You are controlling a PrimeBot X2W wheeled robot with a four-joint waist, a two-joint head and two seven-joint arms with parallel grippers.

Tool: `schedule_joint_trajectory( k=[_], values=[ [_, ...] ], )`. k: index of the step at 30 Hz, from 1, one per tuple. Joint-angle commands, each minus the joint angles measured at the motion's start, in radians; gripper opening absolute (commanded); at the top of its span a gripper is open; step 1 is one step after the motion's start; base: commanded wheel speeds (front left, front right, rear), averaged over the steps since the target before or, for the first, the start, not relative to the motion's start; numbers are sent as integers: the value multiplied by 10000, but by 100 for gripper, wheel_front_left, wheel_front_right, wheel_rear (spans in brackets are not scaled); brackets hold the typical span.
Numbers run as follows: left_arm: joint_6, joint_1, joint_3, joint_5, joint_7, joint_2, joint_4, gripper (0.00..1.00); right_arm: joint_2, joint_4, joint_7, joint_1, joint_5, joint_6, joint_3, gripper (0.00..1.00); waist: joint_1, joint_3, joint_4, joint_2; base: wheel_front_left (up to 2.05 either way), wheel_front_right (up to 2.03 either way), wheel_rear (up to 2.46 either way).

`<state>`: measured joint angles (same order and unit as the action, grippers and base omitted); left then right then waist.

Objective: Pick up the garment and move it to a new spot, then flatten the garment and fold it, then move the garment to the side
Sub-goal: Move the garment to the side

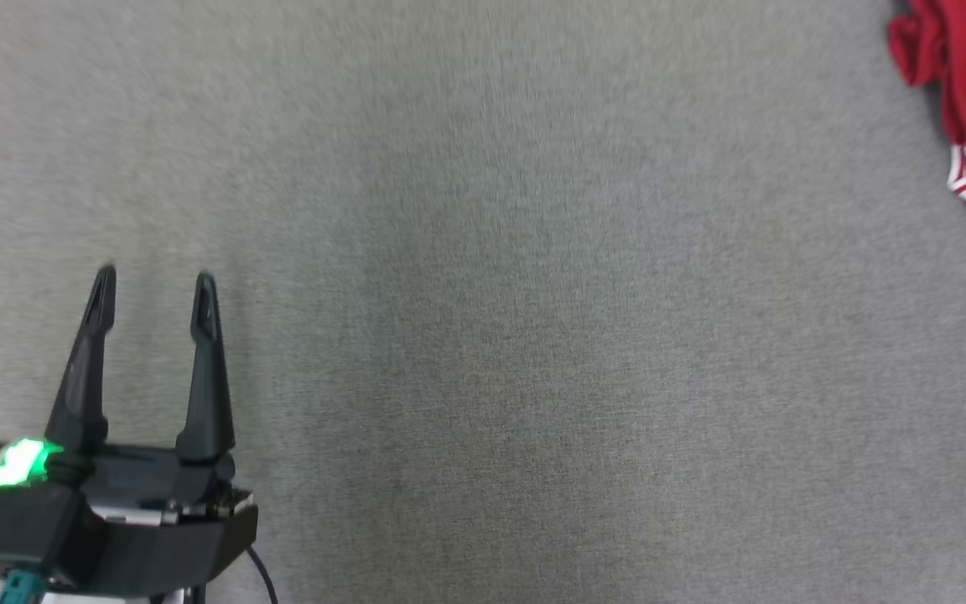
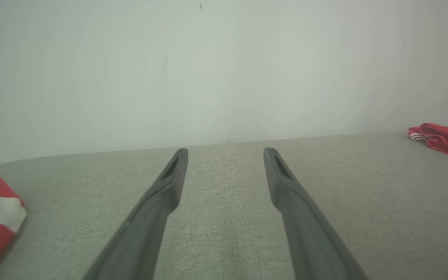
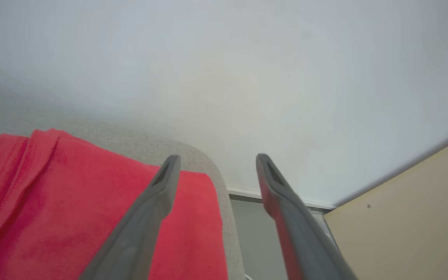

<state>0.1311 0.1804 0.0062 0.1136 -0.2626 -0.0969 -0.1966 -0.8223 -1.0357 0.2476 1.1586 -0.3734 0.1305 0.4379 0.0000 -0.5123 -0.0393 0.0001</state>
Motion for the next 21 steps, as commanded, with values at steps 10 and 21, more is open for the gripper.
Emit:
schedule_joint_trajectory(
  k=[10, 21],
  values=[
    [-11, -1335, 410, 12, -30, 312, 1034, 100, 2520, 2960, 180, -3824, 389, 9, -2963, 100, 0, 2715, 365, -1, 0, 0, 0],
    [-11, -2184, 550, -91, -30, 393, 1821, 100, 5679, 6067, 182, -8019, 1884, 9, -3765, 100, 0, 4185, 658, -1, 0, 0, 0]
  ],
)
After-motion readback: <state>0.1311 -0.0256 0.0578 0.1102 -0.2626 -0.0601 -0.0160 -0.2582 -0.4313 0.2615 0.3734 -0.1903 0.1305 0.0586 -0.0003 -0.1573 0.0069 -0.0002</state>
